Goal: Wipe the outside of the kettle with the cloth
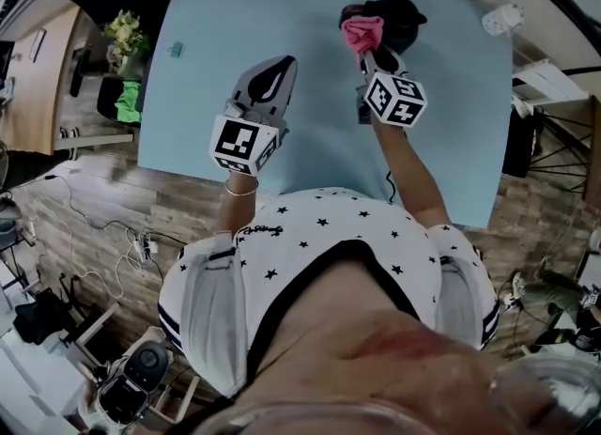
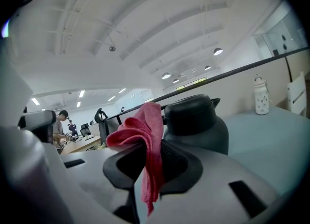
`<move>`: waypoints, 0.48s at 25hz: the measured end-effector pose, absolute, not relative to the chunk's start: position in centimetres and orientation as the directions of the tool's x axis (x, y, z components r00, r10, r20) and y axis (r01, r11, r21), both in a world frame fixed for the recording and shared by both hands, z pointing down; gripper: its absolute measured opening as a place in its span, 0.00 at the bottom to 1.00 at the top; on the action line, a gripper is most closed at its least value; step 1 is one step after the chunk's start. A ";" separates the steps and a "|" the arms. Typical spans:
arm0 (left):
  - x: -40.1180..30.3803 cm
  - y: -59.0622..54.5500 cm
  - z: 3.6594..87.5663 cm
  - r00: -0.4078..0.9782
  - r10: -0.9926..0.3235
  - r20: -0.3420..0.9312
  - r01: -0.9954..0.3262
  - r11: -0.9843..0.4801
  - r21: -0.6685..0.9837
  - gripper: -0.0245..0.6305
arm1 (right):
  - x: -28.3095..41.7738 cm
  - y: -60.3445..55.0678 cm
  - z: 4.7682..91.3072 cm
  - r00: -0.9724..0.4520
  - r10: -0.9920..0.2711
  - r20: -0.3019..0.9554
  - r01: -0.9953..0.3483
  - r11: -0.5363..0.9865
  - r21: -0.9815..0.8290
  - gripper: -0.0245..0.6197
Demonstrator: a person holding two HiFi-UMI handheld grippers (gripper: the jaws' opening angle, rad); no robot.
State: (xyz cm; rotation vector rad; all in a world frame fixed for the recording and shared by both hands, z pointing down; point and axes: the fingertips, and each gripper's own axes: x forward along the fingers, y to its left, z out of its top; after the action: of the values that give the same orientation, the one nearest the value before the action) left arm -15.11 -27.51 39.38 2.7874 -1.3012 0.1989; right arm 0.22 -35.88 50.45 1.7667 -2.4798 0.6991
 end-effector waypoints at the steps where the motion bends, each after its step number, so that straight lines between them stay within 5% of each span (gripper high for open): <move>1: -15.1 -27.5 39.6 0.640 -0.755 0.145 -0.763 -0.646 0.003 0.08 | 0.5 -36.1 50.6 -0.343 -0.899 0.272 -0.908 0.243 -0.342 0.14; 12: -16.8 -27.7 40.4 0.630 -0.759 0.164 -0.773 -0.634 0.031 0.08 | 0.8 -37.5 51.3 -0.291 -0.910 0.295 -0.923 0.187 -0.335 0.14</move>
State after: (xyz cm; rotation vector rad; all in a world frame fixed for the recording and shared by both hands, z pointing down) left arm -16.77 -27.73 40.41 2.7468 -1.2947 0.2066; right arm 0.80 -37.48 51.33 1.8526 -2.3970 0.7129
